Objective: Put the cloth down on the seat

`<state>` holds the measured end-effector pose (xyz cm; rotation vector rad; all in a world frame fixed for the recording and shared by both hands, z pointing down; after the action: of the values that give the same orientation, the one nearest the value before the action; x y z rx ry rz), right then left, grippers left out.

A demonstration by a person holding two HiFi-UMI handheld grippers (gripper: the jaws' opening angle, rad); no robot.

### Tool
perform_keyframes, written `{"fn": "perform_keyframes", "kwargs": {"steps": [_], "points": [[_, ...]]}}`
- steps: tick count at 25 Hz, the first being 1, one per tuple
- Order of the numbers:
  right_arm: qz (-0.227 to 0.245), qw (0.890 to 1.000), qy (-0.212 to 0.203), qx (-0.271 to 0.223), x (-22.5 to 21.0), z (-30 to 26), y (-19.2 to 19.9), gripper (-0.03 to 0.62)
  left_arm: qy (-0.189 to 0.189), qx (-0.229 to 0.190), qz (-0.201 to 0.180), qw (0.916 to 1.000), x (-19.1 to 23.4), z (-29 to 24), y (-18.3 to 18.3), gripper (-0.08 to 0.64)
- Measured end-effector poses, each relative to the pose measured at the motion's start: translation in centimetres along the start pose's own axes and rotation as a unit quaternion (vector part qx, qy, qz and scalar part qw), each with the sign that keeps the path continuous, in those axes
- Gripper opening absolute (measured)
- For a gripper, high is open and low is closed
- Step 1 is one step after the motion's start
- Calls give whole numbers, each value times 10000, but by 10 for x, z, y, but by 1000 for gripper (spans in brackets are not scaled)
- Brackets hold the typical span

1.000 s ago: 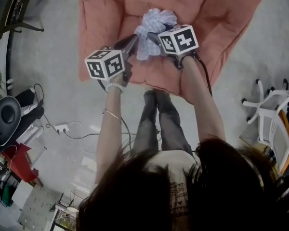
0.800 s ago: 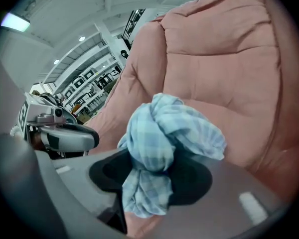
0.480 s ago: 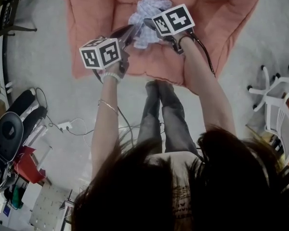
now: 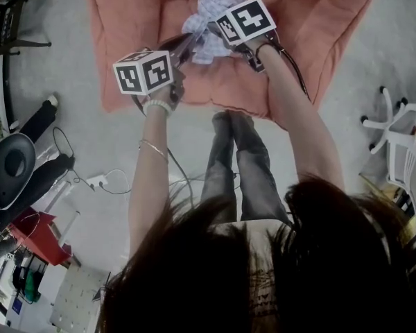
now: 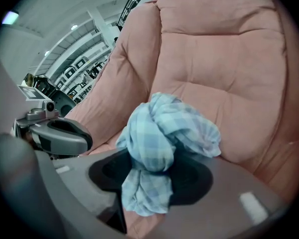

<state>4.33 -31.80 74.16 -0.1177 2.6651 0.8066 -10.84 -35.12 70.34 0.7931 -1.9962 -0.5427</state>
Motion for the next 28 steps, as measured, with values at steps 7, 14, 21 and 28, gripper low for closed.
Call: {"fn": "perform_keyframes", "kwargs": {"steps": [7,14,21,28], "points": [[-8,9997,81,208,0,-2,9,229,98,122,143,9998,-8,-3,11,-2],[-175,9992,310,-162,4,-2,8,272,53,114,56,9999,-8,0,9,-2],[-61,9994,277,-176,12,-7,6,275,53,98,111,9999,-4,5,9,-2],[-174,9993,171,-270,12,-1,10,275,11,2,86,10000,-12,7,12,-2]]}}
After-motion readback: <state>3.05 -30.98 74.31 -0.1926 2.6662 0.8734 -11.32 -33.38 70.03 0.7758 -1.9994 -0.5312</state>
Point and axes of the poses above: the fingertips, and each gripper's own axes: z backward along the fingers, x to its left, y out of its underside, the point moved 7 cm from there along z, backward along the fingers, and after that the axes turned 7 degrees about -x, right-handed, at the moved point
